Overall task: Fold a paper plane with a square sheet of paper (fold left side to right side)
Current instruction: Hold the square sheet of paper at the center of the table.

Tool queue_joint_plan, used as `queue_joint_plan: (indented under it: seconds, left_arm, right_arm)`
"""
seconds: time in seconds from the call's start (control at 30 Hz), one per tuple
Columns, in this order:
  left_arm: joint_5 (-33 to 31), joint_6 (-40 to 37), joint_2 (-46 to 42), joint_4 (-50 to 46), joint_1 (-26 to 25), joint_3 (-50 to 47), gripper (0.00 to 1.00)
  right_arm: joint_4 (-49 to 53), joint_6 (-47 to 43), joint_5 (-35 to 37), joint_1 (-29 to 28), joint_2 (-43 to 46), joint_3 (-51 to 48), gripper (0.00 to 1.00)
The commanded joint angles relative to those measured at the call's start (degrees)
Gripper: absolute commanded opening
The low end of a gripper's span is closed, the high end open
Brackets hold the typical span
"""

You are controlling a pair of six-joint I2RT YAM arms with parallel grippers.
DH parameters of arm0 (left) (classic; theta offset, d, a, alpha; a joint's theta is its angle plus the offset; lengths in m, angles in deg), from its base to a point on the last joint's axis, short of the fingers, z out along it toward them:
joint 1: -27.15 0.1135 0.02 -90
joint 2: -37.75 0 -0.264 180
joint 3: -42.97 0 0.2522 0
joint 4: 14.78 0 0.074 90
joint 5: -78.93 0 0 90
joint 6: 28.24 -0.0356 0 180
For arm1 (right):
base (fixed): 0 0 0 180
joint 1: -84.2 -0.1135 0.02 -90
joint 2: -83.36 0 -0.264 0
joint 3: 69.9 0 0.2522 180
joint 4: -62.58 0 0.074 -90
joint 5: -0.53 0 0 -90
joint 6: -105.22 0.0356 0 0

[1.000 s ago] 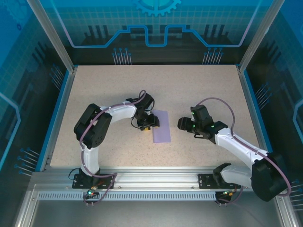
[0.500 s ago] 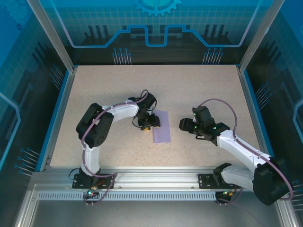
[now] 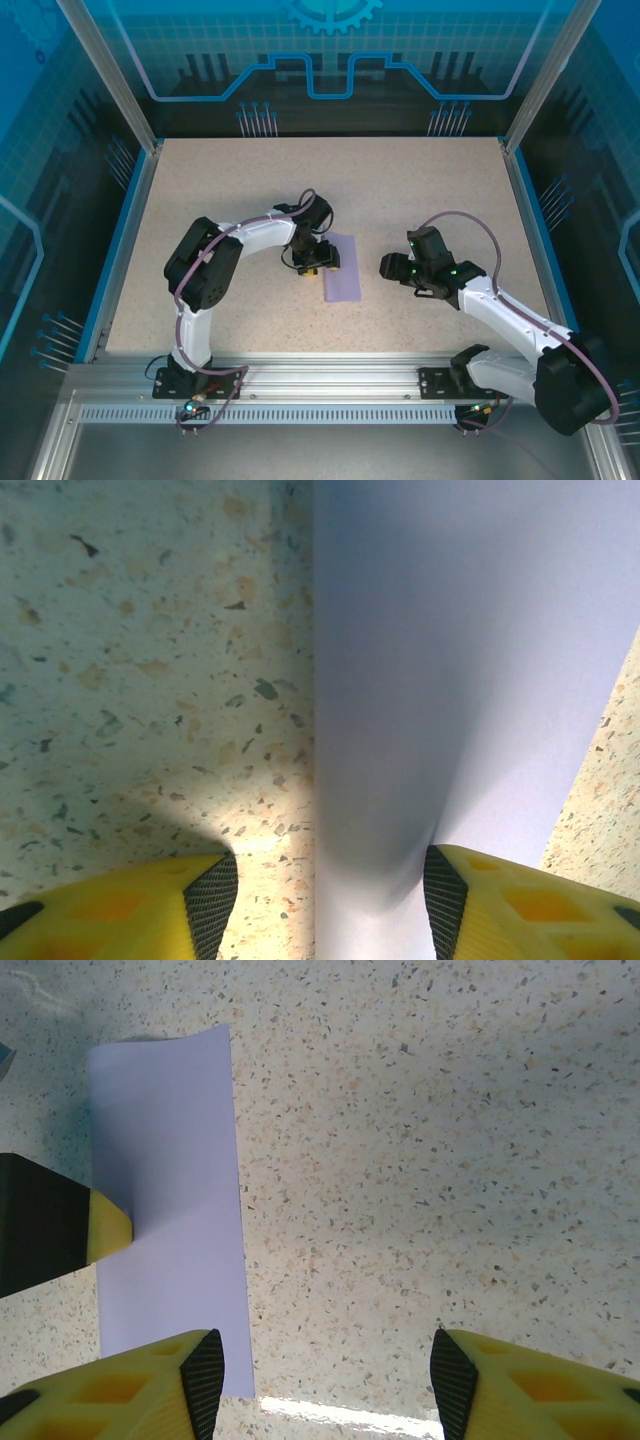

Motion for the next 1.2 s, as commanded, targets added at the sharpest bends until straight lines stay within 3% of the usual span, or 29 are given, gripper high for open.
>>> queue_joint_plan:
  seconds: [0.0, 0.43, 1.17]
  left_arm:
    - [1.86, -1.04, 7.86, 8.71, -3.36, -1.85, 0.58]
    - [0.95, -1.46, 7.70, 8.06, -3.39, -1.87, 0.54]
    - [0.08, 0.41, 8.74, 8.20, -3.37, -0.45, 0.56]
  right_arm:
    - [0.82, 0.53, -0.13, 0.74, 0.91, -0.60, 0.60]
    - [0.44, 0.71, -0.38, 0.72, 0.73, -0.96, 0.60]
    - [-0.11, 0.76, -0.99, 0.73, 0.42, -1.11, 0.60]
